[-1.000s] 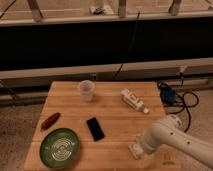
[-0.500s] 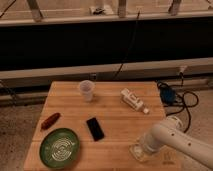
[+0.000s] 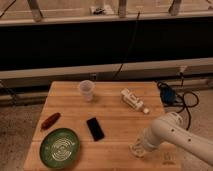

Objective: Place the white sponge in the ceramic cup

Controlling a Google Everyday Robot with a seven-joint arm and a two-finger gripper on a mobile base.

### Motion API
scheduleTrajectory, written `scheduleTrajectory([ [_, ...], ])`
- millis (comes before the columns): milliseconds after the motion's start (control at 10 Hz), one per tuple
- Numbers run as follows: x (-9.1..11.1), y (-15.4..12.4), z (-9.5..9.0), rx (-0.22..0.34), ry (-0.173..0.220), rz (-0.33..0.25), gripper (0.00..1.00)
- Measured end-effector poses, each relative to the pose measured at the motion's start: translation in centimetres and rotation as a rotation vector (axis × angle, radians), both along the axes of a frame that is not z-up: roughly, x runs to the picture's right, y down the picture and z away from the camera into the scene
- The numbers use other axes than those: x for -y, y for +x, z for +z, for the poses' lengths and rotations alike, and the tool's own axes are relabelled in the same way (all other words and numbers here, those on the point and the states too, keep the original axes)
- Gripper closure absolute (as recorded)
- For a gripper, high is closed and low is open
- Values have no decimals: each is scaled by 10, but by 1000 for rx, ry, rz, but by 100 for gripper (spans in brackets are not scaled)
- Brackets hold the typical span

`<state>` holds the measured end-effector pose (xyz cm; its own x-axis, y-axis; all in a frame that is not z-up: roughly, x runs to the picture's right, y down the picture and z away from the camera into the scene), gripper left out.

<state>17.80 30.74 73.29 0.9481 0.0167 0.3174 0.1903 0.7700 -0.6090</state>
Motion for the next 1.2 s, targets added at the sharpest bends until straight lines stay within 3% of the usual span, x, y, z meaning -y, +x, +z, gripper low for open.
scheduleTrajectory([
  [200, 9, -2, -1, 1, 5, -1, 100],
  [1200, 100, -22, -17, -7, 29, -29, 100],
])
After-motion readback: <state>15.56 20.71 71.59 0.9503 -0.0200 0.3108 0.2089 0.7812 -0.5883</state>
